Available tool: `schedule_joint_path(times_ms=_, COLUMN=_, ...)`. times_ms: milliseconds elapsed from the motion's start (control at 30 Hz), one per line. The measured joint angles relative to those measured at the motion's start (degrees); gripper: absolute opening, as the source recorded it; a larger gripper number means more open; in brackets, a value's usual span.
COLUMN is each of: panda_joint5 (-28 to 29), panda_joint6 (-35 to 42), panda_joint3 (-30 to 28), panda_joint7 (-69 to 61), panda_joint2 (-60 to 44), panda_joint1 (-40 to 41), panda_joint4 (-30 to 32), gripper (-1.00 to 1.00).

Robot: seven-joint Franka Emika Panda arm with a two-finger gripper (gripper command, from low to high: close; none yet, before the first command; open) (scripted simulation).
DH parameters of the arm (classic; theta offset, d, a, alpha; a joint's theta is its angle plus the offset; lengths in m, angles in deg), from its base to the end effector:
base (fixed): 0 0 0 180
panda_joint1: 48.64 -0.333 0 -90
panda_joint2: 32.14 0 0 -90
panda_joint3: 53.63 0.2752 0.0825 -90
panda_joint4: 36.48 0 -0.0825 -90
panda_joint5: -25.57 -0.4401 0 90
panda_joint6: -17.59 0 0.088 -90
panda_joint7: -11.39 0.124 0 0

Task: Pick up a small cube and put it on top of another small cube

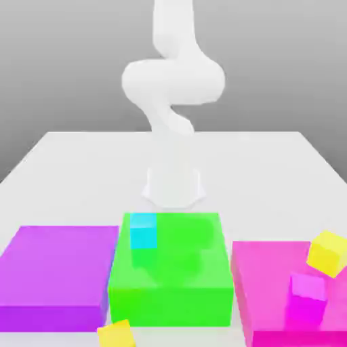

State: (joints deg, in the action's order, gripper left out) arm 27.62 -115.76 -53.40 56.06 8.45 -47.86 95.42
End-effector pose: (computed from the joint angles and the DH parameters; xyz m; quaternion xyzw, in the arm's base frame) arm 0.4738 -0.0053 0.6349 -0.8642 0.3525 -0.3391 0.1181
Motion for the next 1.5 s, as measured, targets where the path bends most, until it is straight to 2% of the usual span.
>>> schedule_joint_path(times_ms=267, panda_joint5=5.41, panda_joint6=-5.07, panda_joint3=-0.69, panda_joint7=-4.74, panda_joint2=-17.08, panda_joint1=1.94, panda_joint4=0.39, gripper=0.0)
schedule_joint_path(times_ms=500, panda_joint5=6.89, panda_joint6=-9.58, panda_joint3=-2.59, panda_joint7=-11.05, panda_joint2=-31.6, panda_joint1=2.99, panda_joint4=0.77, gripper=0.0)
schedule_joint_path(times_ms=733, panda_joint5=3.87, panda_joint6=-14.46, panda_joint3=-3.37, panda_joint7=-20.52, panda_joint2=-45.9, panda_joint1=5.07, panda_joint4=1.28, gripper=0.0)
schedule_joint_path(times_ms=933, panda_joint5=-1.27, panda_joint6=-18.7, panda_joint3=-0.88, panda_joint7=-30.37, panda_joint2=-57.82, panda_joint1=8.65, panda_joint4=1.68, gripper=0.0)
schedule_joint_path(times_ms=1067, panda_joint5=-2.05, panda_joint6=-24.55, panda_joint3=-0.22, panda_joint7=-31.8, panda_joint2=-66.09, panda_joint1=9.45, panda_joint4=0.39, gripper=0.0)
schedule_joint_path(times_ms=1100, panda_joint5=-2.03, panda_joint6=-26.0, panda_joint3=-0.22, panda_joint7=-31.83, panda_joint2=-67.96, panda_joint1=9.45, panda_joint4=0.02, gripper=-1.0)
schedule_joint_path(times_ms=1333, panda_joint5=-2.01, panda_joint6=-26.2, panda_joint3=-0.17, panda_joint7=-31.83, panda_joint2=-68.31, panda_joint1=9.51, panda_joint4=-0.04, gripper=-1.0)
schedule_joint_path(times_ms=1500, panda_joint5=-1.1, panda_joint6=-19.88, panda_joint3=-1.16, panda_joint7=-31.49, panda_joint2=-59.78, panda_joint1=9.73, panda_joint4=0.59, gripper=-1.0)
